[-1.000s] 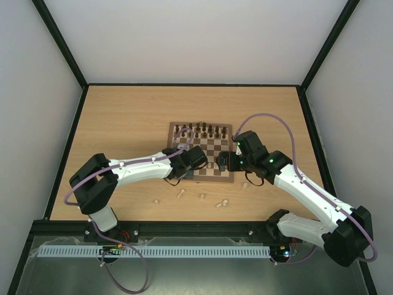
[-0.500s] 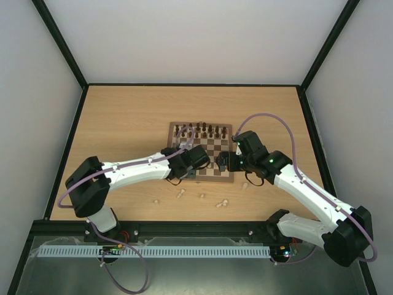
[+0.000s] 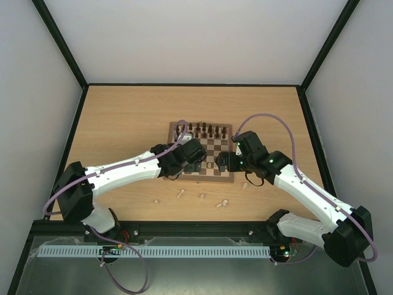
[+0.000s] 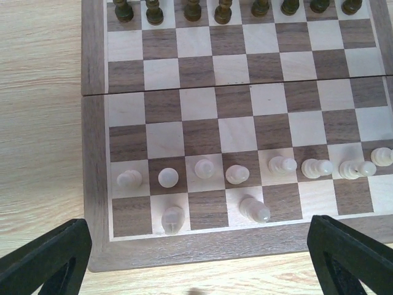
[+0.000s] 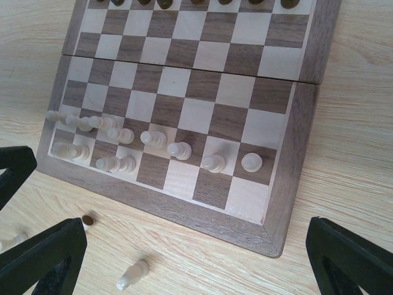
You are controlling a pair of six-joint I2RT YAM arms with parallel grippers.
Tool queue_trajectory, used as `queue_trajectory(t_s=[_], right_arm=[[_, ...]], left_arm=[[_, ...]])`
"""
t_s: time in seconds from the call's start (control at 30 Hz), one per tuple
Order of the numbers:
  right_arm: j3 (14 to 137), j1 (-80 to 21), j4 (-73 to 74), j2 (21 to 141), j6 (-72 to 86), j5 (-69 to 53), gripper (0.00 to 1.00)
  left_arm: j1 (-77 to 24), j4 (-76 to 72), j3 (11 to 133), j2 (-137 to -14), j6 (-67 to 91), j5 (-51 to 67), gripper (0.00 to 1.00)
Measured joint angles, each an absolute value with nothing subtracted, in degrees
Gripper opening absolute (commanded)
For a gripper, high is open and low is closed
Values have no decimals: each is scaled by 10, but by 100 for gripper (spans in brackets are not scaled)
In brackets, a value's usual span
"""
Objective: Set up the chess pieces on the board
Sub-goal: Pick up the chess piece at the center of the board.
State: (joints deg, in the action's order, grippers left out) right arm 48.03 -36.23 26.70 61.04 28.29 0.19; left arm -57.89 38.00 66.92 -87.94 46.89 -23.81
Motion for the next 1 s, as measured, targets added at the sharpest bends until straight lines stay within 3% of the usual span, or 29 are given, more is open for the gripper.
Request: queue_trajectory(t_s=[0.3, 1.0], right_arm=[[480, -362, 267, 615, 279, -9, 99], [430, -362, 275, 600, 358, 33, 99]], left_arm=[[-564, 379, 644, -872, 472, -237, 99], [-551, 363, 515, -701, 470, -236, 99]])
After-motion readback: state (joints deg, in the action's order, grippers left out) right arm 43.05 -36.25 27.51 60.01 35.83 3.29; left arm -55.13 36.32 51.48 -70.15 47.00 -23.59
